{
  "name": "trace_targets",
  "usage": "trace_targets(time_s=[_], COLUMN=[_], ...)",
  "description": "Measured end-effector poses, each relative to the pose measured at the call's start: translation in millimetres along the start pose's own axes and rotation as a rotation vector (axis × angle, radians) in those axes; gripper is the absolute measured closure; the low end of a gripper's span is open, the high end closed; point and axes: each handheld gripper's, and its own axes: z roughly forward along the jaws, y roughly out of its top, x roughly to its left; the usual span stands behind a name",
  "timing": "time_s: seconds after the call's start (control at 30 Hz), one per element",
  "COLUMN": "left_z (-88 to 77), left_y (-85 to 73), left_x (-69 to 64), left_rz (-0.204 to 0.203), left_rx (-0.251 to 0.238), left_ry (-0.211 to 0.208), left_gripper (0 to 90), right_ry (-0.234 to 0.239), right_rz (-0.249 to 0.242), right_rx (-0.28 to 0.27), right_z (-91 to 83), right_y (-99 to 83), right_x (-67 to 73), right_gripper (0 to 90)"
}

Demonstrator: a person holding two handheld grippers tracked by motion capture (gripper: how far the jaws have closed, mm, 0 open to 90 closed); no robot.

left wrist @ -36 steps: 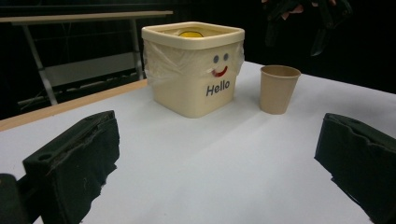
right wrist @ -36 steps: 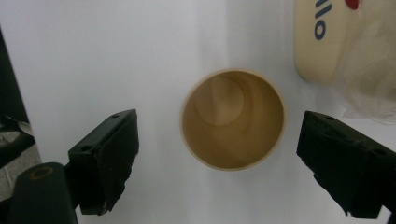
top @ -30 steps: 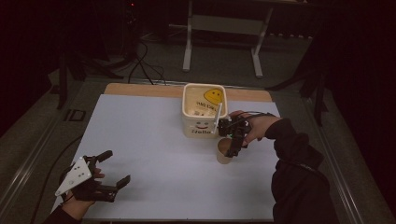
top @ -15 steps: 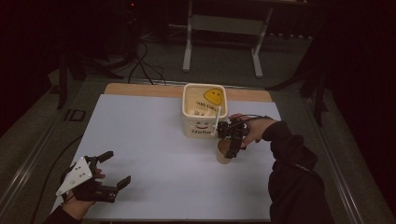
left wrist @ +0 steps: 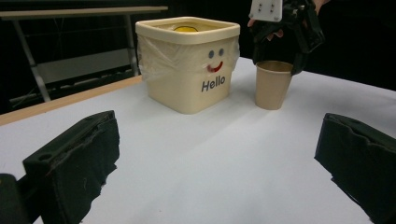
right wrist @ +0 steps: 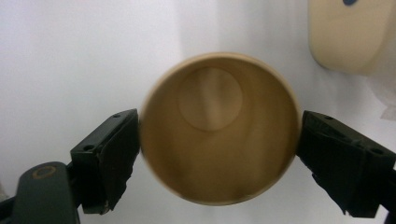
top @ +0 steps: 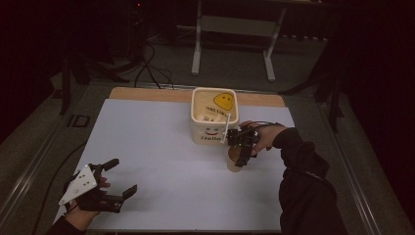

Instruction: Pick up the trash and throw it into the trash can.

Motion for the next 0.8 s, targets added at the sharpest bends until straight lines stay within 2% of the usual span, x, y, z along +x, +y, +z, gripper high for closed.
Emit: trace_targets(time_s=[0.13, 0.47, 0.53, 0.7, 0.8], left_z=[0.2, 0.7, 0.5, 0.3, 0.7], left_y=[-0.1, -0.4, -0.4, -0.2, -0.1], left_x=[-0.4, -0.6, -0.6, -0.5, -1.2], left_rz=[0.001, 0.002, 0.003, 0.001, 0.003], left_rx=[0.002, 0.005, 0.006, 0.003, 0.005], left_ry=[-0.001, -0.006, -0.005, -0.005, -0.008], left_gripper=[0.6, 0.6, 0.6, 0.6, 0.6], right_ry=[0.016, 0.039, 0.058, 0.069, 0.084], right_rz=[0.008, -0.01, -0.02, -0.028, -0.043], right_rx=[0.003, -0.005, -0.004, -0.017, -0.001], right_z=[4.3, 6.1, 4.9, 0.2, -5.7], right_y=[0.4, -0.1, -0.5, -1.3, -0.6], right_x=[-1.4, -3.7, -4.3, -2.5, -0.4], right_gripper=[14.4, 18.4, 19.2, 19.9, 20.6])
